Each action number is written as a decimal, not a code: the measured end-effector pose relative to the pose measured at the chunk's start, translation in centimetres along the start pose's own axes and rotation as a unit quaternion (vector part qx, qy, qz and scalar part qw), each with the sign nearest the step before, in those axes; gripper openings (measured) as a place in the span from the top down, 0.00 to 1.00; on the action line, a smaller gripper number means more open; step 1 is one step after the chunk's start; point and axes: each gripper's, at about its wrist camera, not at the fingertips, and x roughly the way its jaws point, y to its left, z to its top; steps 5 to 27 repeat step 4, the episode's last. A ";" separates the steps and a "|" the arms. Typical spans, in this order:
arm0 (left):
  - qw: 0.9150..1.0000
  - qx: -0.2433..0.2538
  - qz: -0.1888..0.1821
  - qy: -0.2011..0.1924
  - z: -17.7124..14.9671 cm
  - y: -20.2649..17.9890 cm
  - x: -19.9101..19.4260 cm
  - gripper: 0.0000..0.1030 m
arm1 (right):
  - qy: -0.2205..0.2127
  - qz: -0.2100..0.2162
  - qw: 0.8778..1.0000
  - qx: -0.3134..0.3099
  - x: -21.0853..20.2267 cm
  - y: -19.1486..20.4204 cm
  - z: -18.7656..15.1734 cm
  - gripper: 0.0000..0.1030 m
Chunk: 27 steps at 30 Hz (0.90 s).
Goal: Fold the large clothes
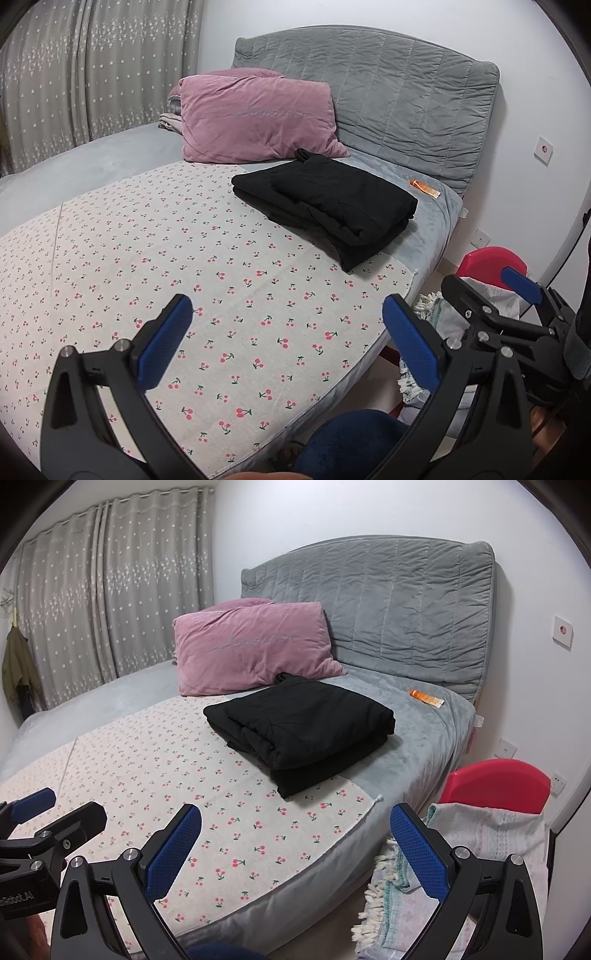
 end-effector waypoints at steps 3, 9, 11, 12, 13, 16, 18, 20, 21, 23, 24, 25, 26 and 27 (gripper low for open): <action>1.000 0.002 -0.001 -0.005 0.0 -0.1 -0.2 0.01 | -0.003 -0.006 1.000 -0.001 -0.1 -0.1 0.0 0.00; 1.000 0.003 -0.001 -0.006 0.0 -0.1 -0.2 0.01 | -0.003 -0.005 1.000 0.001 -0.1 -0.2 0.1 0.00; 1.000 0.003 -0.001 -0.006 0.0 -0.1 -0.2 0.01 | -0.003 -0.005 1.000 0.001 -0.1 -0.2 0.1 0.00; 1.000 0.003 -0.001 -0.006 0.0 -0.1 -0.2 0.01 | -0.003 -0.005 1.000 0.001 -0.1 -0.2 0.1 0.00; 1.000 0.003 -0.001 -0.006 0.0 -0.1 -0.2 0.01 | -0.003 -0.005 1.000 0.001 -0.1 -0.2 0.1 0.00; 1.000 0.003 -0.001 -0.006 0.0 -0.1 -0.2 0.01 | -0.003 -0.005 1.000 0.001 -0.1 -0.2 0.1 0.00; 1.000 0.003 -0.001 -0.006 0.0 -0.1 -0.2 0.01 | -0.003 -0.005 1.000 0.001 -0.1 -0.2 0.1 0.00; 1.000 0.003 -0.001 -0.006 0.0 -0.1 -0.2 0.01 | -0.003 -0.005 1.000 0.001 -0.1 -0.2 0.1 0.00; 1.000 0.003 -0.001 -0.006 0.0 -0.1 -0.2 0.01 | -0.003 -0.005 1.000 0.001 -0.1 -0.2 0.1 0.00; 1.000 0.003 -0.001 -0.006 0.0 -0.1 -0.2 0.01 | -0.003 -0.005 1.000 0.001 -0.1 -0.2 0.1 0.00; 1.000 0.003 -0.001 -0.006 0.0 -0.1 -0.2 0.01 | -0.003 -0.005 1.000 0.001 -0.1 -0.2 0.1 0.00; 1.000 0.003 -0.001 -0.006 0.0 -0.1 -0.2 0.01 | -0.003 -0.005 1.000 0.001 -0.1 -0.2 0.1 0.00; 1.000 0.003 -0.001 -0.006 0.0 -0.1 -0.2 0.01 | -0.003 -0.005 1.000 0.001 -0.1 -0.2 0.1 0.00; 1.000 0.003 -0.001 -0.006 0.0 -0.1 -0.2 0.01 | -0.003 -0.005 1.000 0.001 -0.1 -0.2 0.1 0.00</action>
